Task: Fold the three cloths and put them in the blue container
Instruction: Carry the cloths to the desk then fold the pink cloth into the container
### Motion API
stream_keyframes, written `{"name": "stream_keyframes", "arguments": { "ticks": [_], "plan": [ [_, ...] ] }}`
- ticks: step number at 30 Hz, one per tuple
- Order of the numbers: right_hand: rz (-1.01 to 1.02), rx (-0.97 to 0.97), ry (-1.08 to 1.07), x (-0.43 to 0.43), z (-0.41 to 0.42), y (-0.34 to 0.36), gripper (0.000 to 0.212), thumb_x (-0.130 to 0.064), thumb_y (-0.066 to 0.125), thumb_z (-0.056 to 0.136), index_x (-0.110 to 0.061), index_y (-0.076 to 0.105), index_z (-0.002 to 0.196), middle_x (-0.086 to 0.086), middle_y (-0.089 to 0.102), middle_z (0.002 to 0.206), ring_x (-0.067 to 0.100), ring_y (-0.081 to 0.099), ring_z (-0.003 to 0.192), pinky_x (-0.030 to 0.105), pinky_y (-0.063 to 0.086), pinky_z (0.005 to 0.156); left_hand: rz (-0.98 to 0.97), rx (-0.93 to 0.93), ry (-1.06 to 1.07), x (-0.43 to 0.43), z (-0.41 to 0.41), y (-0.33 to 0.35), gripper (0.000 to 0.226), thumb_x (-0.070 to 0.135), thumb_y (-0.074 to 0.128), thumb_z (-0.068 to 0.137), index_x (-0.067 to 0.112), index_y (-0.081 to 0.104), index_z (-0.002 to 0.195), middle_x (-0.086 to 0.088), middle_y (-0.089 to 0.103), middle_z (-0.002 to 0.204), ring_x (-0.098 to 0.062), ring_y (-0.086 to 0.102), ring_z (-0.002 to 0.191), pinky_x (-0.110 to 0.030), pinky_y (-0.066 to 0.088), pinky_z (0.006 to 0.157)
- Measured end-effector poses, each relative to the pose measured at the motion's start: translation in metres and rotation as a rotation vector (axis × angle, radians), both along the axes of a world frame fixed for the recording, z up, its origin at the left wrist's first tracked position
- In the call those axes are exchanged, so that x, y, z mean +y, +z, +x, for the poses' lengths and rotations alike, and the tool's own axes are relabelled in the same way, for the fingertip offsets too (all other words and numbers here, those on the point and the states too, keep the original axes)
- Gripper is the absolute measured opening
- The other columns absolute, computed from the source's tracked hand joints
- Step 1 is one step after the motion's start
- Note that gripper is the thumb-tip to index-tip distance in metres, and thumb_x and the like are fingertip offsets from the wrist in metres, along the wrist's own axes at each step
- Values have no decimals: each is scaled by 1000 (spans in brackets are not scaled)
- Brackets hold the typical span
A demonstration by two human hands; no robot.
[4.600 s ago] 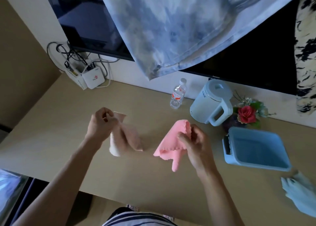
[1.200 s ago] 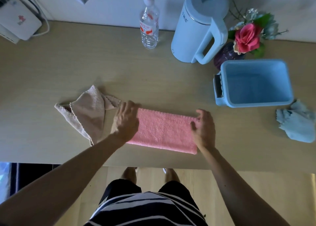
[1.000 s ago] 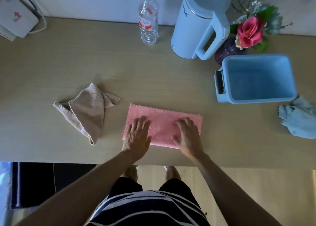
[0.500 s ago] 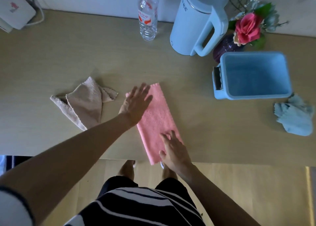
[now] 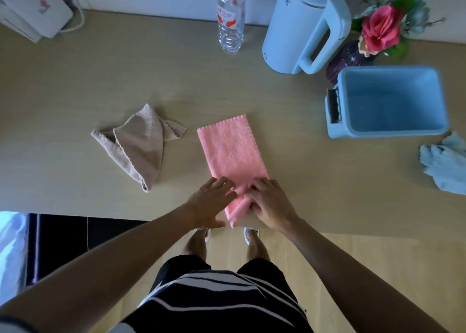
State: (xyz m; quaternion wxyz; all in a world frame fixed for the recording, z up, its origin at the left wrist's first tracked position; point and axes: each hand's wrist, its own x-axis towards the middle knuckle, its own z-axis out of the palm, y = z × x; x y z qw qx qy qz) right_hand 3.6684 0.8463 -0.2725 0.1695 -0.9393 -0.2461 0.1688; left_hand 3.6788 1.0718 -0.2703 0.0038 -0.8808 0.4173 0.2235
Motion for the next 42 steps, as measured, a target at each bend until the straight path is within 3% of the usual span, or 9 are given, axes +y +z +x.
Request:
{"name": "stream_keyframes", "arguments": {
  "ticks": [5, 8, 12, 14, 16, 19, 23, 36, 42],
  "plan": [
    [255, 569, -251, 14, 11, 34, 14, -31, 63, 95, -18, 66, 99, -6, 68, 75, 15, 65, 63, 26, 49, 59, -375, 225, 429, -1, -9, 7, 46, 45, 75, 76, 17, 67, 112, -1, 69, 106, -21, 62, 95, -41, 52, 88],
    [365, 723, -304, 8, 9, 38, 37, -43, 70, 89, -20, 60, 117, -4, 70, 93, 15, 69, 72, 22, 53, 60, -530, 407, 754, -4, -5, 17, 25, 32, 69, 89, 18, 73, 110, 1, 75, 91, -15, 64, 74, -27, 50, 68],
    [364, 679, -303, -4, 9, 35, 75, -45, 84, 71, -26, 46, 133, -6, 62, 118, 15, 64, 100, 23, 55, 80, -466, 469, 888, -6, 6, 23, 24, 32, 65, 95, 17, 73, 111, 5, 70, 82, -15, 62, 69, -21, 40, 55],
    [361, 560, -356, -6, 14, 28, 62, -24, 83, 77, -18, 51, 130, -5, 63, 116, 19, 65, 100, 16, 52, 78, -471, 492, 963, -4, 13, 21, 19, 31, 66, 95, 13, 71, 89, 7, 60, 62, -13, 58, 53, -14, 33, 41],
    [412, 489, -481, -6, 22, 24, 40, -15, 77, 83, -13, 60, 120, -2, 68, 112, 23, 68, 98, 26, 58, 81, -498, 518, 1068, -3, 21, 16, 30, 27, 69, 93, 16, 58, 68, 9, 49, 51, -2, 49, 38, -12, 27, 35],
    [538, 519, -622, -4, 37, 21, 19, -14, 64, 93, -19, 70, 111, -4, 75, 105, 16, 72, 91, 29, 57, 87, -547, 585, 1131, 1, 33, 15, 23, 28, 79, 83, 10, 64, 84, 2, 64, 68, -5, 60, 53, -22, 48, 48],
    [547, 484, -823, 4, 57, 24, 30, -24, 58, 100, -14, 50, 73, -1, 41, 61, 12, 34, 50, 23, 29, 47, -568, 603, 1152, 6, 44, 14, 38, 24, 79, 82, 9, 65, 113, -3, 73, 103, -22, 70, 93, -37, 60, 80],
    [410, 284, -880, 21, 84, -2, 38, -21, 53, 101, -24, 35, 68, -8, 36, 60, 10, 31, 52, 26, 28, 51, -531, 397, 1169, 3, 51, 1, 55, 22, 70, 87, 9, 47, 135, -10, 66, 120, -29, 67, 95, -44, 61, 77],
    [330, 193, -878, 24, 86, -3, 15, -20, 55, 100, -10, 52, 88, -9, 50, 64, 8, 45, 53, 19, 34, 47, -553, 261, 1180, -1, 48, 1, 52, 15, 66, 88, 12, 44, 135, -8, 65, 115, -23, 62, 79, -43, 57, 72]
  ]
}}
